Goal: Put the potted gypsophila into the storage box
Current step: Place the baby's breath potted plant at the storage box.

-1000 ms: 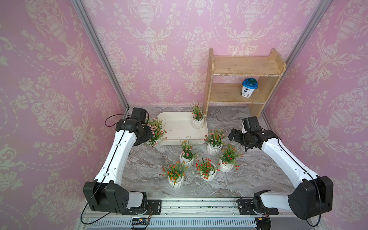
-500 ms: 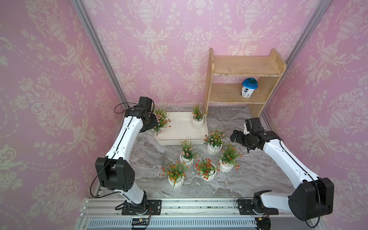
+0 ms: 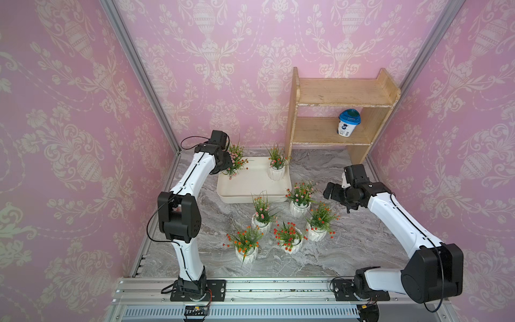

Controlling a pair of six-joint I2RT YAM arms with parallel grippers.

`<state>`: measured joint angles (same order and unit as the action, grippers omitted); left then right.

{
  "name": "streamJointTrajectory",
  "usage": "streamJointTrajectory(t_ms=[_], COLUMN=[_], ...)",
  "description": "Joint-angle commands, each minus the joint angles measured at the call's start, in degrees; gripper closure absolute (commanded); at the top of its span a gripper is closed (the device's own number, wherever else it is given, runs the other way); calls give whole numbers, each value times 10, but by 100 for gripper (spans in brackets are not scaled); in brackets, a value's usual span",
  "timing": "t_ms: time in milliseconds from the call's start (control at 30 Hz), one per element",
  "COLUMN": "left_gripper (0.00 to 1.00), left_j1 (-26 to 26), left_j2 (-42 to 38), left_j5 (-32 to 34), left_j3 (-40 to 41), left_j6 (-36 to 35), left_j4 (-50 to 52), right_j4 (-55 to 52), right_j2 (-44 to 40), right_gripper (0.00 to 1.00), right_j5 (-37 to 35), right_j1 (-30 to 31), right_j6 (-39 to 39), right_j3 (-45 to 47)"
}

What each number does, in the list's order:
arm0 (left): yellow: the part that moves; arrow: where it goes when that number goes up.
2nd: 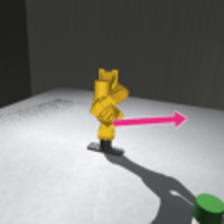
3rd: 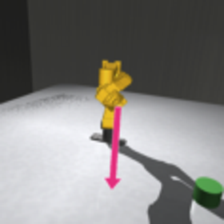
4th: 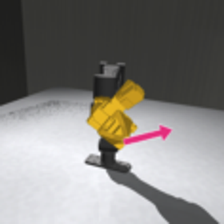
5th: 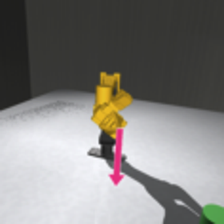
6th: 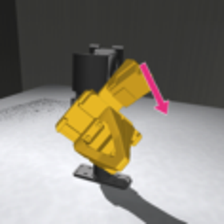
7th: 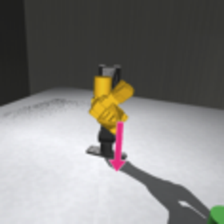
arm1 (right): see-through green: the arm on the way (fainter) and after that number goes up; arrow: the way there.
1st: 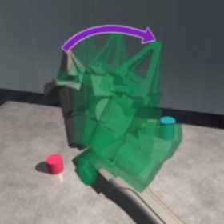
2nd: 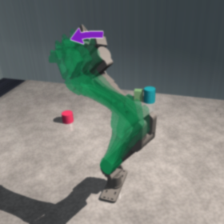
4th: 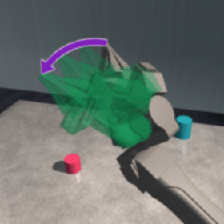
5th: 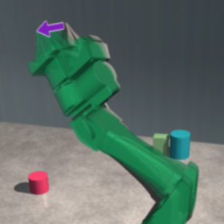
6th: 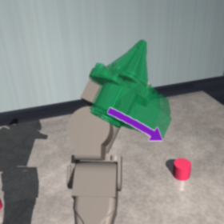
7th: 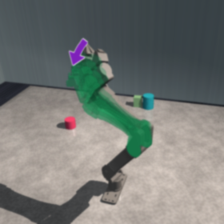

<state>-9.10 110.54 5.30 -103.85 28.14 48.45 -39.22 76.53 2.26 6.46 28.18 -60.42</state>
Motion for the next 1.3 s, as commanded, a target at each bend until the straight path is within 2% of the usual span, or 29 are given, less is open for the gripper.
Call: streamJointTrajectory(t_ms=[0,467,1267], left_gripper=[100,100,100], left_j1=[-22,-84,-112], left_j2=[25,144,265], left_j5=[5,18,16], left_j3=[-53,-169,-313], left_j6=[10,21,38], left_j4=[-38,-27,35], right_j4=[5,12,42], right_j2=[10,11,31], right_gripper=[2,2,2], right_j5=[10,31,60], right_j1=[-5,-27,-50], right_j6=[-15,-26,-29], right_j3=[-1,10,30])
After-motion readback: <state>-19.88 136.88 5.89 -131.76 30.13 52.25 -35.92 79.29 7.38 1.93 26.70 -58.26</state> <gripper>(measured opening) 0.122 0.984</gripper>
